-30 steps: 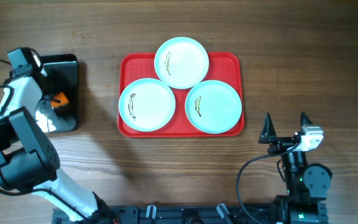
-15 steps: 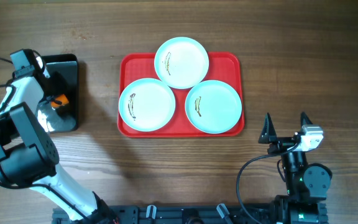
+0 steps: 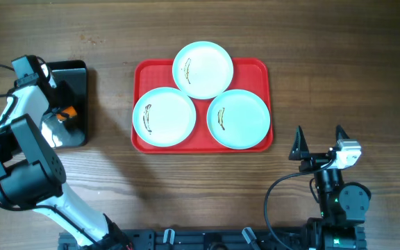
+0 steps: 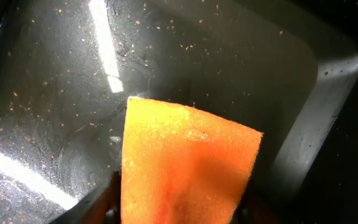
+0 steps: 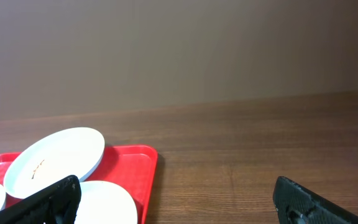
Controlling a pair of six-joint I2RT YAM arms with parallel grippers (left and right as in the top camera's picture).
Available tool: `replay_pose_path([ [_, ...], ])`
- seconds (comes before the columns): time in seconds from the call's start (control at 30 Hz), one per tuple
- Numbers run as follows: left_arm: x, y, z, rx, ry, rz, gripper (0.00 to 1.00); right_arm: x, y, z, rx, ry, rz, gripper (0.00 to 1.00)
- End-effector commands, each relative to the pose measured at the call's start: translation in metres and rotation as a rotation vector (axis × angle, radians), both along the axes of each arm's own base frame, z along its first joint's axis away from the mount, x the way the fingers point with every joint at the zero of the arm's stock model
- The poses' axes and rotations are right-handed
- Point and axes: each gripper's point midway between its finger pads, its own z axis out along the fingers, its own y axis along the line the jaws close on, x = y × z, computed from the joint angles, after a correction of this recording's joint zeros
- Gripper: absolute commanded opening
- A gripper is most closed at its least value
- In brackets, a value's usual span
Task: Clean dirty plates on tray and stack at the side
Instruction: 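Lift the sponge and carry it to the left plate on the red tray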
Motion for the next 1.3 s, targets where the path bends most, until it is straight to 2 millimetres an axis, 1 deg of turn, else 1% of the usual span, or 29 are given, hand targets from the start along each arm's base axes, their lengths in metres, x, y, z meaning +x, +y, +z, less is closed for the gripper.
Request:
replay_pose_path([
  [0.0, 0.000, -0.001, -0.004, -0.004, 0.010, -0.016, 0.38, 0.000, -0.003, 0.002, 0.009, -0.009, -0.015, 1.00],
  [0.1, -0.004, 0.006, -0.005, 0.030, 0.032, 0.000, 0.13, 0.000, -0.003, 0.002, 0.009, -0.009, -0.015, 1.00],
  [0.13, -0.005, 0.008, -0.005, 0.041, 0.039, 0.005, 0.06, 0.000, -0.003, 0.002, 0.009, -0.009, -0.015, 1.00],
  [0.17, -0.006, 0.009, -0.005, 0.046, 0.042, 0.008, 0.04, 0.000, -0.003, 0.002, 0.009, -0.009, -0.015, 1.00],
  [0.27, -0.006, 0.009, -0.004, 0.043, 0.041, 0.012, 0.04, 0.000, -0.003, 0.002, 0.009, -0.009, -0.015, 1.00],
  [0.33, -0.005, 0.009, 0.001, 0.048, 0.030, 0.012, 0.04, 0.000, -0.003, 0.002, 0.009, -0.009, -0.015, 1.00],
  [0.37, -0.003, 0.010, 0.007, 0.054, 0.015, 0.013, 0.04, 0.000, -0.003, 0.002, 0.009, -0.009, -0.015, 1.00],
  [0.47, 0.005, 0.014, 0.034, 0.080, -0.045, 0.015, 0.04, 0.000, -0.003, 0.002, 0.009, -0.009, -0.015, 1.00],
  [0.6, 0.015, 0.018, 0.083, 0.129, -0.158, 0.018, 0.04, 0.000, -0.003, 0.002, 0.009, -0.009, -0.015, 1.00],
  [0.7, 0.018, 0.019, 0.117, 0.162, -0.237, 0.021, 0.04, 0.000, -0.003, 0.002, 0.009, -0.009, -0.015, 1.00],
  [0.77, 0.019, 0.019, 0.132, 0.173, -0.275, 0.023, 0.04, 0.000, -0.003, 0.002, 0.009, -0.009, -0.015, 1.00],
  [0.83, 0.019, 0.019, 0.137, 0.168, -0.288, 0.039, 0.04, 0.000, -0.003, 0.002, 0.009, -0.009, -0.015, 1.00],
  [0.87, 0.018, 0.019, 0.136, 0.163, -0.289, 0.044, 0.04, 0.000, -0.003, 0.002, 0.009, -0.009, -0.015, 1.00],
  [0.93, 0.017, 0.017, 0.126, 0.150, -0.265, 0.043, 0.04, 0.000, -0.003, 0.002, 0.009, -0.009, -0.015, 1.00],
  [0.97, 0.014, 0.016, 0.109, 0.136, -0.228, 0.042, 0.04, 0.000, -0.003, 0.002, 0.009, -0.009, -0.015, 1.00],
  [1.13, 0.005, 0.013, 0.038, 0.077, -0.085, 0.041, 0.04, 0.000, -0.003, 0.002, 0.009, -0.009, -0.015, 1.00],
  [1.2, 0.004, 0.012, 0.027, 0.067, -0.062, 0.039, 0.04, 0.000, -0.003, 0.002, 0.009, -0.009, -0.015, 1.00],
  [1.23, 0.006, 0.013, 0.029, 0.070, -0.071, 0.040, 0.04, 0.000, -0.003, 0.002, 0.009, -0.009, -0.015, 1.00],
  [1.27, 0.009, 0.013, 0.037, 0.070, -0.089, 0.036, 0.04, 0.000, -0.003, 0.002, 0.009, -0.009, -0.015, 1.00],
])
